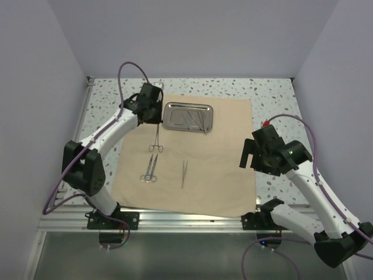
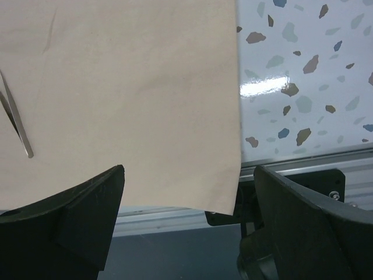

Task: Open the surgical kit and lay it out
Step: Place the medical item in the surgical kit, then pick up the medical item from the container.

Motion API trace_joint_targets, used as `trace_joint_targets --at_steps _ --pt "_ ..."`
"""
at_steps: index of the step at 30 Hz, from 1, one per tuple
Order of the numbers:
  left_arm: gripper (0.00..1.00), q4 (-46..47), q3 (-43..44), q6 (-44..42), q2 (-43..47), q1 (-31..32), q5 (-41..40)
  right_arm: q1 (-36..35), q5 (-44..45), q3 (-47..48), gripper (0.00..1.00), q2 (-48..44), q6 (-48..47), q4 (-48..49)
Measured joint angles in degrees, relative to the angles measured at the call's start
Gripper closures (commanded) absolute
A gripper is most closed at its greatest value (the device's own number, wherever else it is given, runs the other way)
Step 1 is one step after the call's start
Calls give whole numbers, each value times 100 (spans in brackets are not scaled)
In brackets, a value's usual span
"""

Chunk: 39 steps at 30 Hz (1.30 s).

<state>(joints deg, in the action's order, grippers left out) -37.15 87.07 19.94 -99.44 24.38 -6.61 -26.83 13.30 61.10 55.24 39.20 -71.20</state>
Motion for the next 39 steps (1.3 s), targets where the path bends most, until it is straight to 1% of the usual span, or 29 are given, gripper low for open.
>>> trace_joint_targets --at_steps 4,7,8,9,10,11,12,13,14,15,18,19,21,22,26,27,29,30,36,39 --pt "100 109 -1600 48 970 68 -52 0 -107 -234 4 -181 -15 33" --pt "100 205 -2260 105 1279 114 -98 0 -177 -332 4 -208 -28 79" --pt "97 254 -2402 155 1300 116 -116 0 -232 -348 4 -195 -37 136" --pt "88 293 -2503 181 1298 118 -136 0 -262 -350 5 -175 -48 225" --pt "78 319 -2570 201 1287 118 -160 0 -306 -350 5 -138 -68 343" --pt "58 321 -2608 236 1281 118 -184 0 -396 -348 5 -26 -90 483" --pt "50 321 -2612 264 1279 118 -212 0 -439 -334 6 83 -120 625" --pt "40 350 -2612 323 1279 118 -249 0 -527 -286 7 282 -151 739" --pt "13 365 -2601 361 1279 120 -282 0 -581 -210 7 474 -184 831" --pt "9 365 -2581 380 1279 120 -315 0 -675 -85 8 734 -216 975" --pt "8 321 -2476 463 1283 118 -391 13 -870 616 12 1838 -358 1353" --pt "8 306 -2415 461 1290 118 -417 13 -931 951 17 2225 -420 1491" --pt "9 286 -2291 455 1325 120 -457 15 -1029 1602 21 2929 -527 1803" --pt "10 273 -2247 452 1362 118 -463 13 -1056 1989 25 3281 -566 1856" --pt "10 223 -2214 450 1580 118 -457 -37 -1239 3447 37 4642 -697 2173" --pt "10 214 -2214 450 1626 118 -450 -68 -1283 3753 38 4986 -721 2234" --pt "11 216 -2214 448 1685 118 -415 -151 -1292 4336 45 5619 -750 2249" --pt "11 219 -2214 444 1703 118 -396 -210 -1285 4789 49 6107 -776 2175" --pt "13 232 -2286 400 1716 118 -205 -553 -1244 6439 50 7735 -841 1818" --pt "13 216 -2321 382 1716 118 -144 -632 -1237 6900 49 8227 -844 1681"
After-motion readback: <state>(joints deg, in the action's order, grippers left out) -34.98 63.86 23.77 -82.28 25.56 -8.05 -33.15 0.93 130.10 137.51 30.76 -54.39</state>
